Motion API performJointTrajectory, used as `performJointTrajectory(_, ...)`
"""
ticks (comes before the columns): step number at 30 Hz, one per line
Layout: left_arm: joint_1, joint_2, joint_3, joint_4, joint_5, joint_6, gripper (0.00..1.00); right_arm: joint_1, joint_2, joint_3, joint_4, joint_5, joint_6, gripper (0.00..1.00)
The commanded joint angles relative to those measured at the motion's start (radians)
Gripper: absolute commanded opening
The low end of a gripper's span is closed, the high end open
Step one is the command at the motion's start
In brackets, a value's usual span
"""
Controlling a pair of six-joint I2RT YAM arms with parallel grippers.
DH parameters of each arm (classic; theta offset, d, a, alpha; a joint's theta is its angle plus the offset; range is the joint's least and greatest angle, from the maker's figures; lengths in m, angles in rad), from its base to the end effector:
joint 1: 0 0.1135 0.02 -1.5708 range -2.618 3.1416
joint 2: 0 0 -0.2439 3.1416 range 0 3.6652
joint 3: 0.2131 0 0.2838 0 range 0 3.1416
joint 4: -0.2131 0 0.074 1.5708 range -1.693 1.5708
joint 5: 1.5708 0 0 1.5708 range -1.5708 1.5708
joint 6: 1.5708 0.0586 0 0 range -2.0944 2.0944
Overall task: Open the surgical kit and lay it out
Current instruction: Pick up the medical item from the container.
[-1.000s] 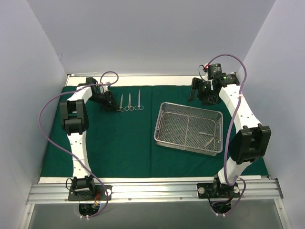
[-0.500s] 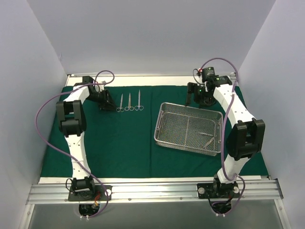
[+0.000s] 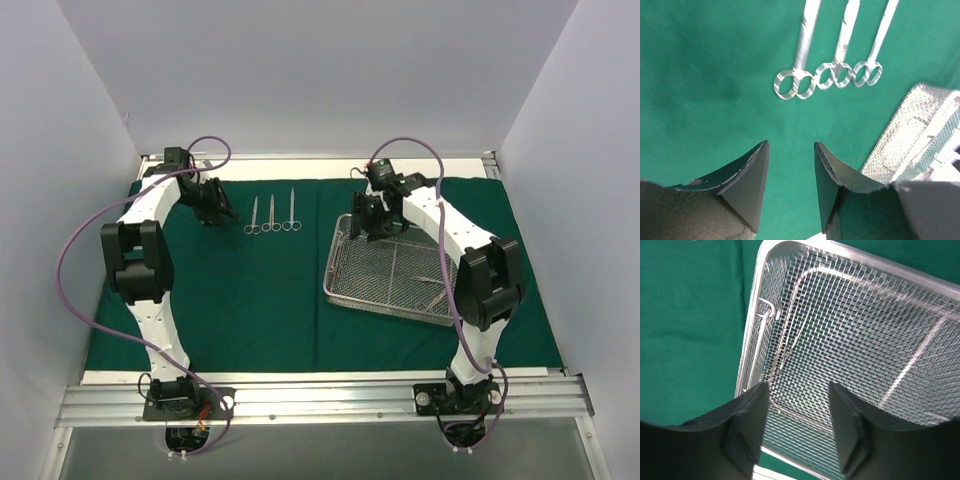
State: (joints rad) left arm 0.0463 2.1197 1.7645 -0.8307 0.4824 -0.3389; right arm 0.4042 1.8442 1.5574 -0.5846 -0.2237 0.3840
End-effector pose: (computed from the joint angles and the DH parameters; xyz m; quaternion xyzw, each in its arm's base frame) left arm 0.4762 -0.0052 0.1647 -0.1376 0.9442 -0.2590 0.1496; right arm 0.4117 0.1902 0.2271 -0.0477 0.9332 0.2276 0.2741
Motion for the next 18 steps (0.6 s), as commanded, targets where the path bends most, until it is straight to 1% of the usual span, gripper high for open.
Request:
performJointTrajectory(1, -0.025, -0.131, -0.04, 0.031, 0.008, -0.038, 0.5, 0.013, -0.008, -0.071, 0.026, 0.052, 0.119, 0.45)
performJointTrajectory(2, -0.025, -0.145, -0.043, 0.027, 0.013, -0.038, 0.49, 0.018, -0.01, -0.086, 0.038, 0.06, 0.151, 0.4)
performJointTrajectory(5, -0.025, -0.219, -0.089, 0.025, 0.038, -0.048, 0.49, 0.045, -0.011, -0.134, 0.075, 0.053, 0.188, 0.4)
performJointTrajectory(9, -0.028, -0.328, -0.155, 0.025, 0.053, -0.057, 0.49, 0.102, 0.007, -0.145, 0.111, 0.05, 0.225, 0.41)
performJointTrajectory(15, -0.026, -0.405, -0.25, 0.053, 0.062, -0.063, 0.49, 0.151, 0.043, -0.132, 0.123, 0.07, 0.273, 0.41)
performJointTrajectory(16, -0.028, -0.408, -0.254, 0.053, 0.065, -0.061, 0.49, 0.154, 0.056, -0.131, 0.106, 0.076, 0.279, 0.4)
performJointTrajectory(17, -0.026, -0.414, -0.258, 0.051, 0.067, -0.06, 0.49, 0.162, 0.058, -0.129, 0.1, 0.087, 0.286, 0.34)
performJointTrajectory(18, -0.026, -0.418, -0.263, 0.056, 0.067, -0.058, 0.49, 0.166, 0.059, -0.132, 0.098, 0.098, 0.291, 0.3)
